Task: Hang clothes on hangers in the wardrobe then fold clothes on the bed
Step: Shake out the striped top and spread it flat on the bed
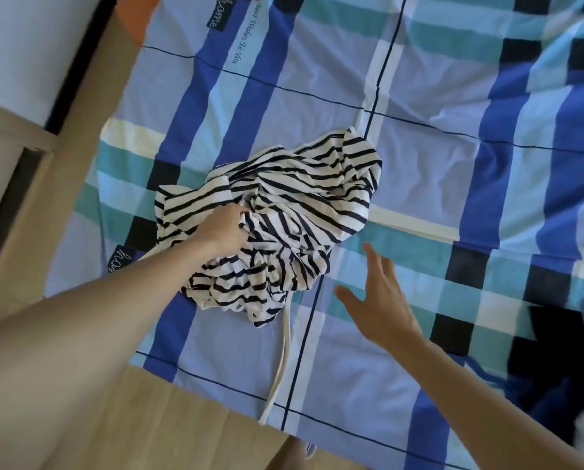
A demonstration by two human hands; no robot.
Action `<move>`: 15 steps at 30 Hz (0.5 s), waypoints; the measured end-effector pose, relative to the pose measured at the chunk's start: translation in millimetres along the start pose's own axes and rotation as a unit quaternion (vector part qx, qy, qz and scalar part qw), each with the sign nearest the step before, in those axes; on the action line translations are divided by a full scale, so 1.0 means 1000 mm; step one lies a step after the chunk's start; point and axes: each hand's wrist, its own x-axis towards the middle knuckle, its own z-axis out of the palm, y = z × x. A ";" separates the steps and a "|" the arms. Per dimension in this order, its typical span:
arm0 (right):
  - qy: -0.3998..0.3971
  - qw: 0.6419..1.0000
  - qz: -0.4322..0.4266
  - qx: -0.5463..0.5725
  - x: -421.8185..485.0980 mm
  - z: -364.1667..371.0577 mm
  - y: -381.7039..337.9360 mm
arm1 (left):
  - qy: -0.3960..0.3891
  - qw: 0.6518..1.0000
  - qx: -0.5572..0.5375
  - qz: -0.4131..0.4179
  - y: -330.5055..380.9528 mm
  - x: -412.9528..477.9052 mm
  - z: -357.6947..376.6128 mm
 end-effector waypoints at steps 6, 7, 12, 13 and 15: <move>-0.026 0.998 -0.061 0.019 -0.008 -0.007 -0.030 | -0.055 0.984 -0.137 0.096 0.047 -0.049 -0.023; -0.030 0.997 -0.071 0.020 -0.011 -0.008 -0.035 | -0.061 0.979 -0.157 0.114 0.058 -0.058 -0.027; 0.001 0.994 -0.096 0.055 -0.029 -0.044 -0.059 | -0.094 0.958 -0.203 0.176 0.115 -0.101 -0.055; 0.012 0.993 -0.100 0.067 -0.036 -0.057 -0.062 | -0.089 0.955 -0.209 0.192 0.125 -0.108 -0.062; 0.031 0.991 -0.099 0.080 -0.047 -0.082 -0.068 | -0.083 0.950 -0.218 0.209 0.142 -0.121 -0.079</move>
